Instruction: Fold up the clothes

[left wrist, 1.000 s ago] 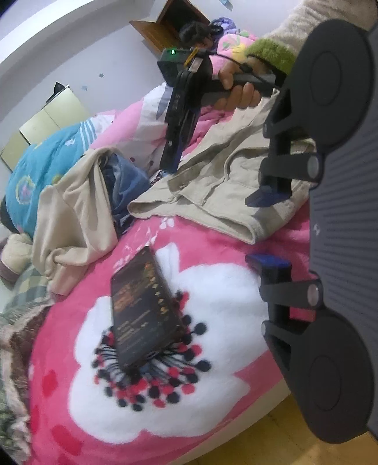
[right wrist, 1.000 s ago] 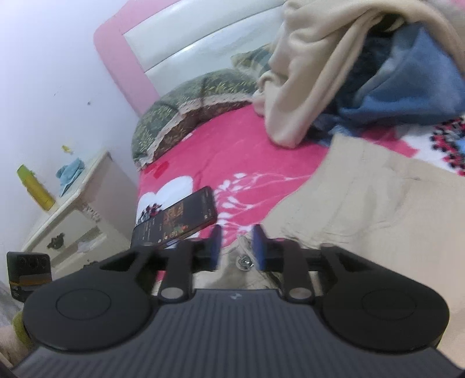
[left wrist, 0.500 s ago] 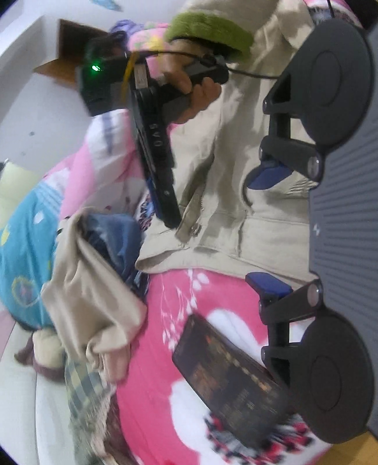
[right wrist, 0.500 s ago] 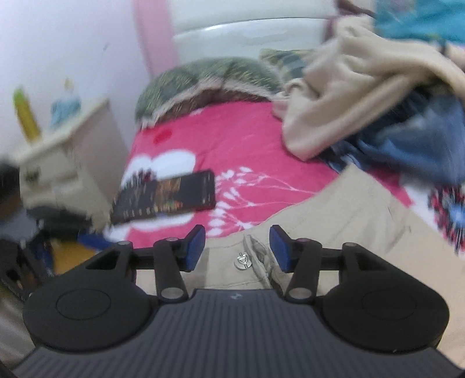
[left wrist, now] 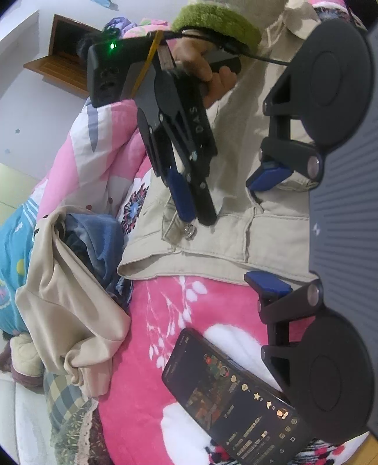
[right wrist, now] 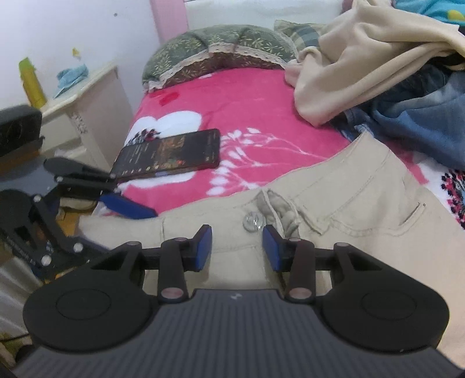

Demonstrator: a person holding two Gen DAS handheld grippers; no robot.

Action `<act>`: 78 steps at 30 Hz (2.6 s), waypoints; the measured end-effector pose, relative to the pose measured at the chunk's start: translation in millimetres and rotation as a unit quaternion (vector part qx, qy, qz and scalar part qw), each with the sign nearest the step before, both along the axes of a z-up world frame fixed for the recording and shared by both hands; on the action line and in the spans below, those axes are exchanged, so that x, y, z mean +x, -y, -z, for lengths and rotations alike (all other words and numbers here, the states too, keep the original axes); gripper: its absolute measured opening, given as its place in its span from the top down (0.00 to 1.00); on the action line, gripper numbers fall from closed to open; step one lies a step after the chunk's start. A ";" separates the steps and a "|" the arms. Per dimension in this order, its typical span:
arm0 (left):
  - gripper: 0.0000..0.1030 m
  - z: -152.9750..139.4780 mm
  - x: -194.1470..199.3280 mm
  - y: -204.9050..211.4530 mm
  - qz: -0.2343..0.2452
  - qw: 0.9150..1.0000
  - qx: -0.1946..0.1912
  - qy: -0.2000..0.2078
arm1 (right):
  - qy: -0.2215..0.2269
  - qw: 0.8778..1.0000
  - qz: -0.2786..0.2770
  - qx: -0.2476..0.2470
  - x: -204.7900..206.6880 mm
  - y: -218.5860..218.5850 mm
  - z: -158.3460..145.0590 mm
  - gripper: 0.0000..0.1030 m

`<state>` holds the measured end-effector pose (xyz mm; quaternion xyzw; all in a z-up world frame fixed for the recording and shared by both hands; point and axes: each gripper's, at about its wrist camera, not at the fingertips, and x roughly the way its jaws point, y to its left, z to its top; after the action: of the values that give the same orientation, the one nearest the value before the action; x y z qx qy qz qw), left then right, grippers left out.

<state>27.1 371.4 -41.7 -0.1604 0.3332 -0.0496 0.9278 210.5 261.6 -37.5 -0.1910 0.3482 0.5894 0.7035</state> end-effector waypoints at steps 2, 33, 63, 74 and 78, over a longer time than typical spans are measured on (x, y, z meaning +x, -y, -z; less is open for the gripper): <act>0.40 0.1 1.5 -1.3 0.002 1.000 -0.004 0.000 | -0.007 1.000 0.005 0.007 3.3 -2.0 -0.6 0.62; 0.56 13.1 -5.5 -26.8 0.006 0.993 -0.115 0.016 | -0.055 0.998 0.025 -0.021 27.0 -14.5 13.4 0.57; 0.84 28.4 -56.4 -43.3 -0.062 0.977 -0.198 0.051 | 0.002 0.999 0.038 0.012 -8.6 -22.1 -17.5 0.98; 0.49 27.1 -9.1 -44.8 -0.013 0.975 -0.217 0.037 | -0.035 0.996 0.063 -0.049 13.5 1.9 4.6 0.58; 0.51 30.0 9.4 -44.4 -0.015 0.975 -0.220 0.032 | -0.051 0.996 0.055 -0.044 25.4 -4.9 8.8 0.52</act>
<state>36.5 415.8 -71.6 -0.3635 0.2815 -0.1126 0.8809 235.9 266.5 -46.4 -0.1717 0.4191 0.5431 0.7070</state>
